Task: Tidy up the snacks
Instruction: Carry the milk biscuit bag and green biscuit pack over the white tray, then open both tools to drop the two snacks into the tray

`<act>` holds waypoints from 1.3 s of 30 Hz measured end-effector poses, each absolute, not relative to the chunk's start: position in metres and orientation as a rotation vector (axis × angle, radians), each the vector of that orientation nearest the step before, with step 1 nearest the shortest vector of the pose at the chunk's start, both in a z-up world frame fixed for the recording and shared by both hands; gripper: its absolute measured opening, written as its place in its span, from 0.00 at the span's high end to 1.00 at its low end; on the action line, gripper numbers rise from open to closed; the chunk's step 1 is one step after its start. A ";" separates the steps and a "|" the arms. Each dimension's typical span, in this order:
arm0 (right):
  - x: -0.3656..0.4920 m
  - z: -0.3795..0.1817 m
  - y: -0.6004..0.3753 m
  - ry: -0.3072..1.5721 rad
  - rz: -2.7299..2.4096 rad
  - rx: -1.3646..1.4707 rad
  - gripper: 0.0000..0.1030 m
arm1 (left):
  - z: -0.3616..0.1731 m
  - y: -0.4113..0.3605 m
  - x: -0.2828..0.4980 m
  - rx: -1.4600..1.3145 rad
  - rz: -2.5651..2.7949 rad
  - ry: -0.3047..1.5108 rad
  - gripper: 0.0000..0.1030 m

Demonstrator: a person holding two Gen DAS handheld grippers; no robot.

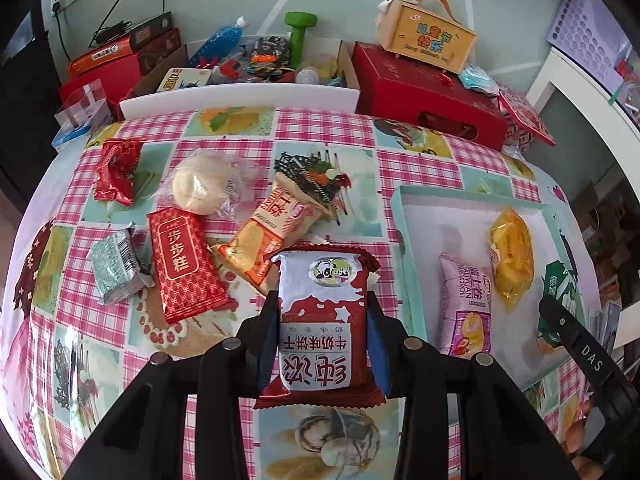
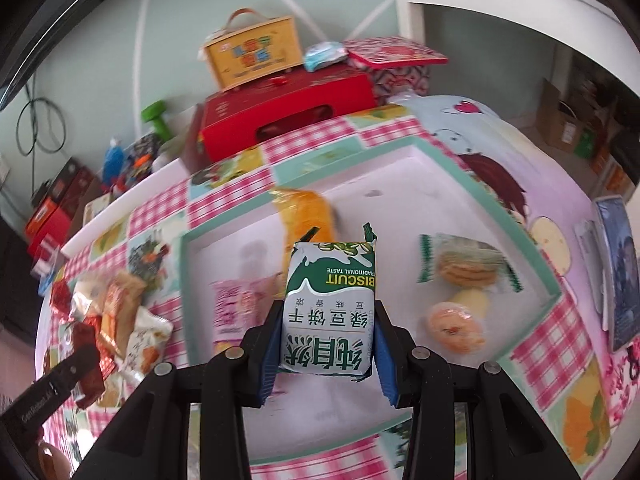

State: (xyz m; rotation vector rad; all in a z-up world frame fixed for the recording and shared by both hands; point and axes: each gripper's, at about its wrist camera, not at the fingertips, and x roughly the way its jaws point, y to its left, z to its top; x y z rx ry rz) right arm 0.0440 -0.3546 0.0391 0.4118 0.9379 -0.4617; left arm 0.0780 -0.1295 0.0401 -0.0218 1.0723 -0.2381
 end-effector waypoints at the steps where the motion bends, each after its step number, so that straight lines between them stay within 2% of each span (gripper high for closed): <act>1: 0.043 0.039 -0.360 0.935 -0.469 0.420 0.58 | 0.039 -0.135 0.079 -0.014 -0.249 1.076 0.60; 21: 0.059 0.019 -0.409 0.926 -0.503 0.451 0.58 | 0.029 -0.253 0.137 0.101 -0.394 1.135 0.60; 34: 0.060 0.012 -0.416 0.932 -0.504 0.475 0.58 | 0.017 -0.296 0.154 0.128 -0.419 1.147 0.60; 35: 0.060 0.012 -0.417 0.931 -0.504 0.476 0.58 | 0.017 -0.297 0.153 0.127 -0.421 1.145 0.59; 37: 0.060 0.013 -0.416 0.929 -0.509 0.470 0.58 | 0.017 -0.296 0.152 0.117 -0.422 1.147 0.47; 38: 0.060 0.014 -0.416 0.927 -0.512 0.464 0.57 | 0.018 -0.294 0.152 0.108 -0.422 1.149 0.36; 39: 0.060 0.016 -0.415 0.925 -0.513 0.459 0.57 | 0.020 -0.292 0.152 0.102 -0.423 1.148 0.36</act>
